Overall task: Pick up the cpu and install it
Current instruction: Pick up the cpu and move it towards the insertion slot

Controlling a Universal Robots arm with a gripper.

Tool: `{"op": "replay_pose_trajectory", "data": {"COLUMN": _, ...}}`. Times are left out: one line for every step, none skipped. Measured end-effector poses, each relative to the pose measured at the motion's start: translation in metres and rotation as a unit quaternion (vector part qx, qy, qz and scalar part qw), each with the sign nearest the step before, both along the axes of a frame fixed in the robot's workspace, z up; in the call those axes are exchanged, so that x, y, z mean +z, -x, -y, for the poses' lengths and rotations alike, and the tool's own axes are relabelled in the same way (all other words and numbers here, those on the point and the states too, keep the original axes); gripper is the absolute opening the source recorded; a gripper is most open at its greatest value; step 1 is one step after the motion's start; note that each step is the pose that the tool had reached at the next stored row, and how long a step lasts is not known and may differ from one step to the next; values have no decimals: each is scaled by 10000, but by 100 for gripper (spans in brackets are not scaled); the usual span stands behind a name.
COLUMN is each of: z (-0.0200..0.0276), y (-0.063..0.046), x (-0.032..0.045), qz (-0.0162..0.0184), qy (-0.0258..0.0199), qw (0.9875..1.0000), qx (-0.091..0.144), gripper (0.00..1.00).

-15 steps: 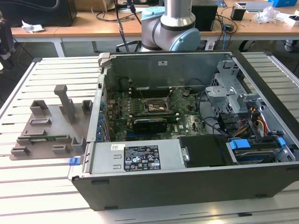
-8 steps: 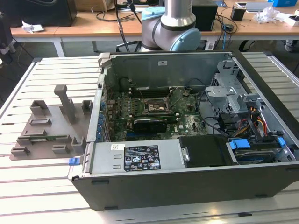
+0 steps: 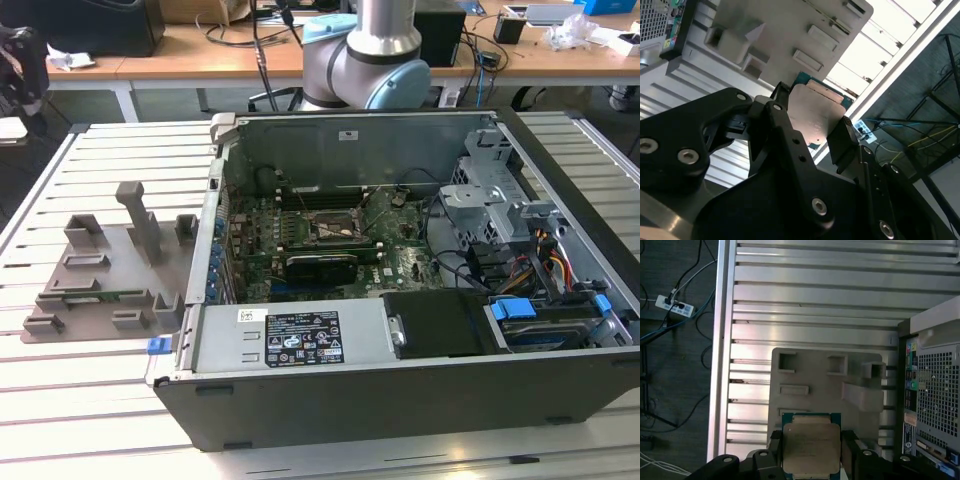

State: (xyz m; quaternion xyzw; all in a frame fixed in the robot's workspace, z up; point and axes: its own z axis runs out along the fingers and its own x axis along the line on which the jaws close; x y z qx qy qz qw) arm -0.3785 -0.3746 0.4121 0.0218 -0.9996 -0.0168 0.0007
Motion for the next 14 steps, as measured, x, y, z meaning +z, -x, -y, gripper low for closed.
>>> {"op": "replay_pose_trajectory", "data": {"z": 0, "y": -71, "x": -1, "qz": -3, "qy": 0, "qw": 10000, "qx": 0, "gripper": 55}}
{"op": "replay_pose_trajectory", "data": {"z": 0, "y": -132, "x": 0, "qz": -8, "qy": 0, "qw": 10000, "qx": 0, "gripper": 55}}
{"op": "replay_pose_trajectory", "data": {"z": 0, "y": -172, "x": -1, "qz": -9, "qy": 0, "qw": 10000, "qx": 1, "gripper": 55}}
{"op": "replay_pose_trajectory", "data": {"z": 0, "y": -221, "x": -1, "qz": -11, "qy": 0, "qw": 10000, "qx": 1, "gripper": 55}}
{"op": "replay_pose_trajectory", "data": {"z": 0, "y": -275, "x": 0, "qz": -13, "qy": 0, "qw": 10000, "qx": 0, "gripper": 55}}
{"op": "replay_pose_trajectory", "data": {"z": 0, "y": -308, "x": 0, "qz": -14, "qy": 0, "qw": 10000, "qx": 0, "gripper": 55}}
{"op": "replay_pose_trajectory", "data": {"z": 0, "y": -338, "x": 0, "qz": -15, "qy": 0, "qw": 10000, "qx": 0, "gripper": 55}}
{"op": "replay_pose_trajectory", "data": {"z": 0, "y": -391, "x": -1, "qz": -17, "qy": 0, "qw": 10000, "qx": 0, "gripper": 55}}
{"op": "replay_pose_trajectory", "data": {"z": 0, "y": -422, "x": -1, "qz": -17, "qy": 0, "qw": 10000, "qx": 0, "gripper": 55}}
{"op": "replay_pose_trajectory", "data": {"z": 1, "y": -470, "x": 0, "qz": -19, "qy": 0, "qw": 10000, "qx": 1, "gripper": 55}}
{"op": "replay_pose_trajectory", "data": {"z": 0, "y": -524, "x": 0, "qz": -21, "qy": 0, "qw": 10000, "qx": 1, "gripper": 55}}
{"op": "replay_pose_trajectory", "data": {"z": 0, "y": -571, "x": 0, "qz": -23, "qy": 0, "qw": 10000, "qx": 0, "gripper": 55}}
{"op": "replay_pose_trajectory", "data": {"z": 0, "y": -602, "x": -1, "qz": -23, "qy": 0, "qw": 10000, "qx": 0, "gripper": 55}}
{"op": "replay_pose_trajectory", "data": {"z": 0, "y": -647, "x": 0, "qz": -26, "qy": 1, "qw": 10000, "qx": 0, "gripper": 55}}
